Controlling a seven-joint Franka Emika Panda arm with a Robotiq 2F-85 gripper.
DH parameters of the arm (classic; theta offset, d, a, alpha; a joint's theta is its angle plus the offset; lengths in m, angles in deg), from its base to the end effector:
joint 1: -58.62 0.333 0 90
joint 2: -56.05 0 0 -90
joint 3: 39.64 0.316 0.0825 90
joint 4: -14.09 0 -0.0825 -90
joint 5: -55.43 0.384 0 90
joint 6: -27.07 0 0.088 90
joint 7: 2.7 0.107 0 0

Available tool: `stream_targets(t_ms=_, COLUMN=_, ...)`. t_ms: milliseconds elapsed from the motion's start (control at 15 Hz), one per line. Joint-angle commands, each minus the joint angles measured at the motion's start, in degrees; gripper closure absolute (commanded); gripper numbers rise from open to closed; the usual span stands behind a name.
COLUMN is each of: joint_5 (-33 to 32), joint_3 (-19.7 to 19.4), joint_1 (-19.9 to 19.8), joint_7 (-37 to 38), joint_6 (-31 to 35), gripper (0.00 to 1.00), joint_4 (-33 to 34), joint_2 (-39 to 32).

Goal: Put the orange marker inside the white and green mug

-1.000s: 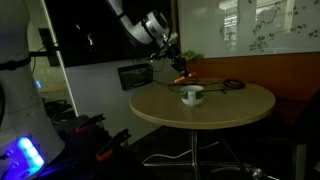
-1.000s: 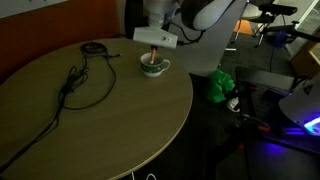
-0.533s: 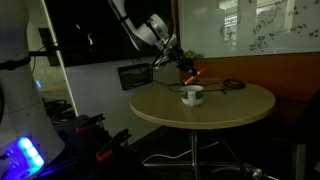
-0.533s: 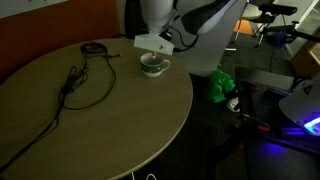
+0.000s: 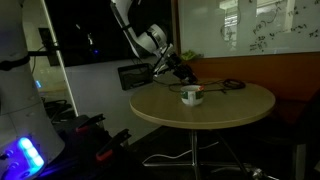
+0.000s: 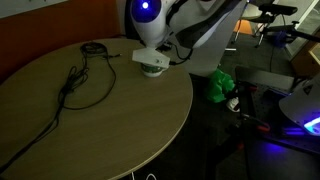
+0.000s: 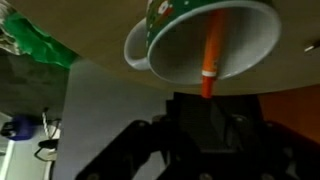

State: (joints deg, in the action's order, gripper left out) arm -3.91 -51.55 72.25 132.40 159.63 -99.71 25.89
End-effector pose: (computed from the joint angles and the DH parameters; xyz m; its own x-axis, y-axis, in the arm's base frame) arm 0.5977 0.0032 0.1942 0.0209 -0.7020 0.7119 -0.9896 -0.1157 -0.0851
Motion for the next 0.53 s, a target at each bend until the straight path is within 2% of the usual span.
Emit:
stream_targets(t_ms=0, joint_5=0.26, joint_3=3.32, joint_1=-3.75, joint_7=1.23, joint_6=1.78, gripper=0.23, joint_4=-0.80, joint_2=2.68)
stream_targets(t_ms=200, joint_5=5.53, joint_3=6.19, joint_1=-6.87, joint_7=-3.10, joint_6=3.78, gripper=0.02, joint_4=-2.27, joint_2=5.55)
stream_targets(t_ms=467, joint_5=18.87, joint_3=8.66, joint_1=-9.87, joint_7=-15.28, joint_6=5.93, gripper=0.00, joint_4=-4.29, joint_2=8.85)
